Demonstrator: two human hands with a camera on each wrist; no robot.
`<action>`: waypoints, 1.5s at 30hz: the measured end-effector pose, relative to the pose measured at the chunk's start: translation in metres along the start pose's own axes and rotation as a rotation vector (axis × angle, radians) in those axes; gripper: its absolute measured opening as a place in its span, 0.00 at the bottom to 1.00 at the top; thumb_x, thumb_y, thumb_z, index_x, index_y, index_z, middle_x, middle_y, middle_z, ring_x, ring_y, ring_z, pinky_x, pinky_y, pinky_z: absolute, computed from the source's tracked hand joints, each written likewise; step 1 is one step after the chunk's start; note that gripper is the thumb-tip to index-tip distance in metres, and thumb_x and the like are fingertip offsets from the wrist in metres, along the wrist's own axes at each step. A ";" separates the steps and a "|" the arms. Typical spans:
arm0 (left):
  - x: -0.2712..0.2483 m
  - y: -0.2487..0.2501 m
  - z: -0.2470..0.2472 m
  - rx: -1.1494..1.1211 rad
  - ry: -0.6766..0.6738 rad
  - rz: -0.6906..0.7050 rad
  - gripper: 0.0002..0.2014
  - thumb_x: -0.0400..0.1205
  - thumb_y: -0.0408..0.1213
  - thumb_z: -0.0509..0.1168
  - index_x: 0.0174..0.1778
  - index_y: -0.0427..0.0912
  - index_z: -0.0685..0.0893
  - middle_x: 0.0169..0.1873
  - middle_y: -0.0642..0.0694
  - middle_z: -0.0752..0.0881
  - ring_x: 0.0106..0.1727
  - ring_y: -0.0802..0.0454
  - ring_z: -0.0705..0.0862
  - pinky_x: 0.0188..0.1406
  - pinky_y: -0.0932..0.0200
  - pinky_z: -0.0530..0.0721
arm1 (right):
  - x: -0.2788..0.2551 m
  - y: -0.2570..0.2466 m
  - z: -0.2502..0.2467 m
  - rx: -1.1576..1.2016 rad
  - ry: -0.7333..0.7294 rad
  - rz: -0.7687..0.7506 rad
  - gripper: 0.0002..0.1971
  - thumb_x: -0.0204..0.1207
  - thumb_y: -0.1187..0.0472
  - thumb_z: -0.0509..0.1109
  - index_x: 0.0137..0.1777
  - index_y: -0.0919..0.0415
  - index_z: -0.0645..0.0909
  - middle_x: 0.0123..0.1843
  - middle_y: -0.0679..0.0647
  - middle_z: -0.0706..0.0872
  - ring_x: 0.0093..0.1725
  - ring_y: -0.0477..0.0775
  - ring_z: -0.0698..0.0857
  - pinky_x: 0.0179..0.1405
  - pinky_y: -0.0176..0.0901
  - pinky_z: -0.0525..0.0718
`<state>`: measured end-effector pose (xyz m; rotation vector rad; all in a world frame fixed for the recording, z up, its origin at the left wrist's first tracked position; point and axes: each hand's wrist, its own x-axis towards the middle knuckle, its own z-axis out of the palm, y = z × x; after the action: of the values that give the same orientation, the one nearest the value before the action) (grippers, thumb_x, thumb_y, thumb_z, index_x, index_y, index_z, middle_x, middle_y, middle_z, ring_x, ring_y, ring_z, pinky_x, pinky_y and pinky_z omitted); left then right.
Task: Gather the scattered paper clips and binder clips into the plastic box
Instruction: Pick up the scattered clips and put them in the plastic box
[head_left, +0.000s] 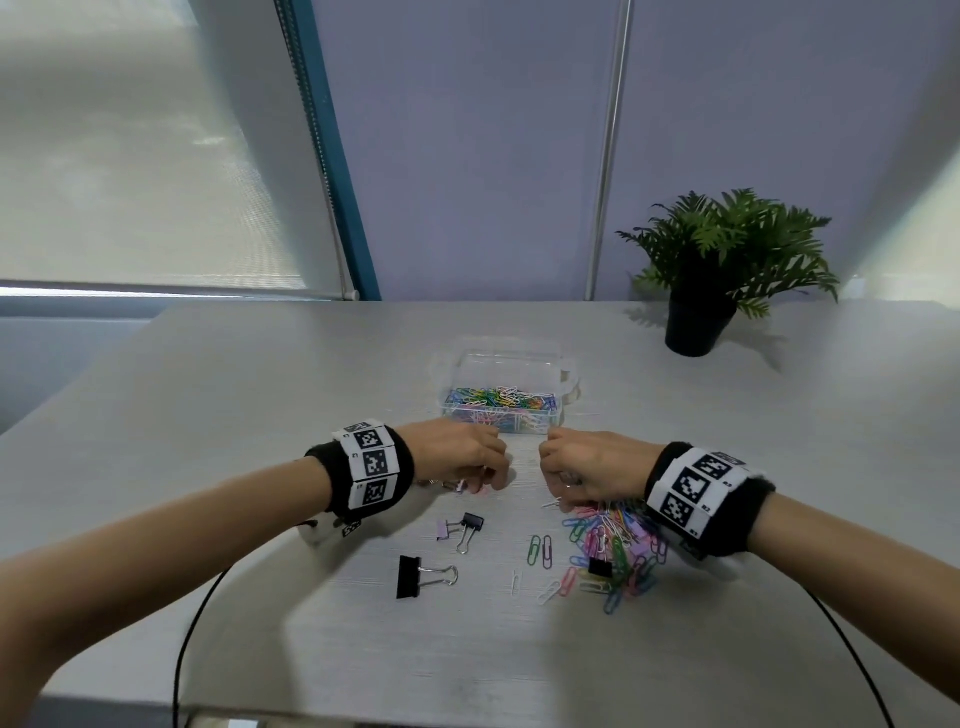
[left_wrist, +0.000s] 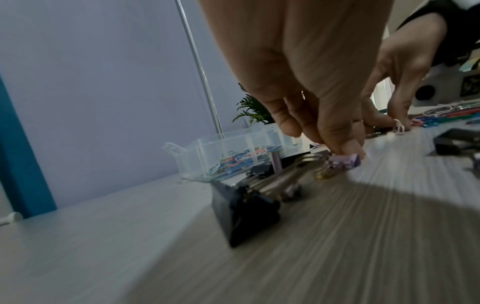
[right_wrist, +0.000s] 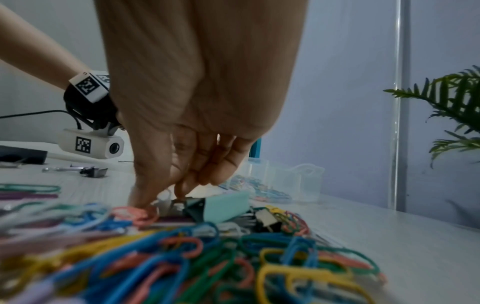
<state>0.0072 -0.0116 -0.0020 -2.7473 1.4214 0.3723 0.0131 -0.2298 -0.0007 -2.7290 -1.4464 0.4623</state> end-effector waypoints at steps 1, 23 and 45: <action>0.001 0.000 0.000 0.005 -0.004 -0.001 0.09 0.79 0.31 0.64 0.53 0.43 0.84 0.51 0.47 0.85 0.55 0.50 0.79 0.41 0.65 0.70 | 0.000 0.001 0.000 0.019 0.013 0.012 0.05 0.73 0.58 0.70 0.42 0.54 0.75 0.44 0.47 0.73 0.50 0.48 0.70 0.45 0.40 0.74; 0.020 0.063 -0.006 -0.099 -0.073 0.130 0.15 0.81 0.31 0.60 0.65 0.41 0.77 0.51 0.43 0.85 0.52 0.43 0.83 0.45 0.53 0.82 | 0.010 0.036 -0.063 0.283 0.408 0.220 0.10 0.69 0.64 0.76 0.36 0.55 0.76 0.35 0.50 0.81 0.34 0.45 0.77 0.34 0.26 0.71; 0.010 0.065 -0.006 -0.122 -0.089 0.054 0.05 0.77 0.30 0.61 0.48 0.37 0.77 0.50 0.42 0.81 0.49 0.45 0.79 0.38 0.58 0.70 | -0.031 0.000 -0.018 0.044 -0.037 0.091 0.07 0.75 0.56 0.70 0.49 0.57 0.79 0.46 0.48 0.81 0.43 0.45 0.76 0.44 0.41 0.75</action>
<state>-0.0386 -0.0588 0.0073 -2.7497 1.5006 0.5950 0.0012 -0.2528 0.0247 -2.7750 -1.3076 0.5440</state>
